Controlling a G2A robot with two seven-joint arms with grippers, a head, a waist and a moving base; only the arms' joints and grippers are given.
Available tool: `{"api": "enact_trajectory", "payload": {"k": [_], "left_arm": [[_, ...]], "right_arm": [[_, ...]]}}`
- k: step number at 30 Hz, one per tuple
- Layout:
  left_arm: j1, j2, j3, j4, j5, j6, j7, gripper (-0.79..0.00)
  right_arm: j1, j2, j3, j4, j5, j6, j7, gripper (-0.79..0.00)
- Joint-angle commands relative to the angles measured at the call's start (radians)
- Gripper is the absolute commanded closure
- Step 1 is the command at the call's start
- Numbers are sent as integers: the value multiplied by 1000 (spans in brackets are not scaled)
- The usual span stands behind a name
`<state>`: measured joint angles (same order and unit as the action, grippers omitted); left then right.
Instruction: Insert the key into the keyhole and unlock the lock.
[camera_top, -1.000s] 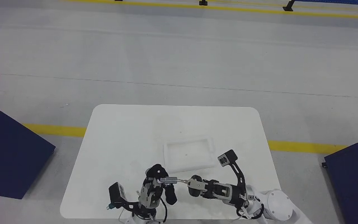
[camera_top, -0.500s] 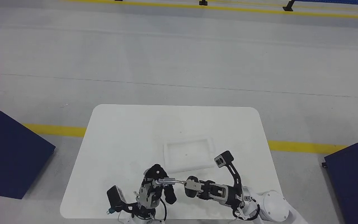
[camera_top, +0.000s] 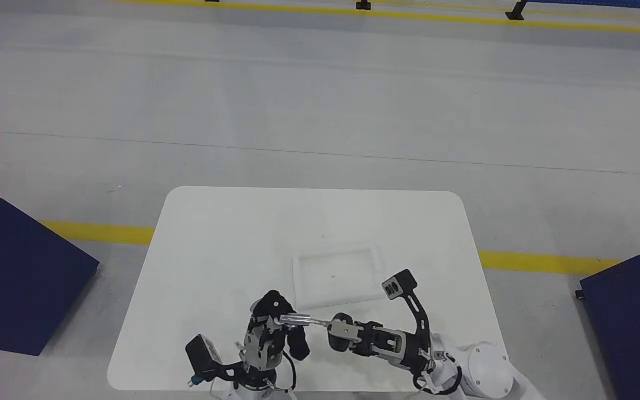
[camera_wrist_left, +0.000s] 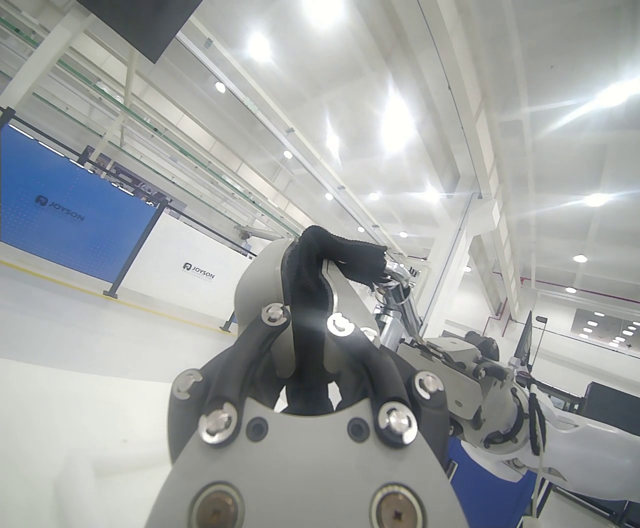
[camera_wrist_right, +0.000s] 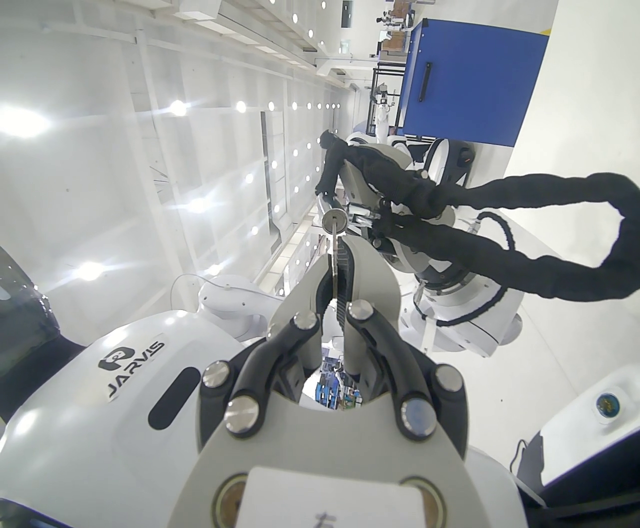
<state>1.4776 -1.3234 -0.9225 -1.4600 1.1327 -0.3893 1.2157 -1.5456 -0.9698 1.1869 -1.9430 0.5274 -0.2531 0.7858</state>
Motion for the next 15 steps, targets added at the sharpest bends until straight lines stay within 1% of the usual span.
{"api": "enact_trajectory", "payload": {"k": [1, 10, 15], "left_arm": [[-1, -2, 1, 1, 1, -1, -3, 0], [1, -8, 4, 7, 5, -26, -10, 0], [5, -11, 6, 6, -22, -83, -17, 0]], "right_arm": [[-1, -1, -2, 0, -3, -1, -5, 0], [5, -8, -18, 4, -15, 10, -1, 0], [12, -11, -24, 9, -20, -2, 6, 0]]}}
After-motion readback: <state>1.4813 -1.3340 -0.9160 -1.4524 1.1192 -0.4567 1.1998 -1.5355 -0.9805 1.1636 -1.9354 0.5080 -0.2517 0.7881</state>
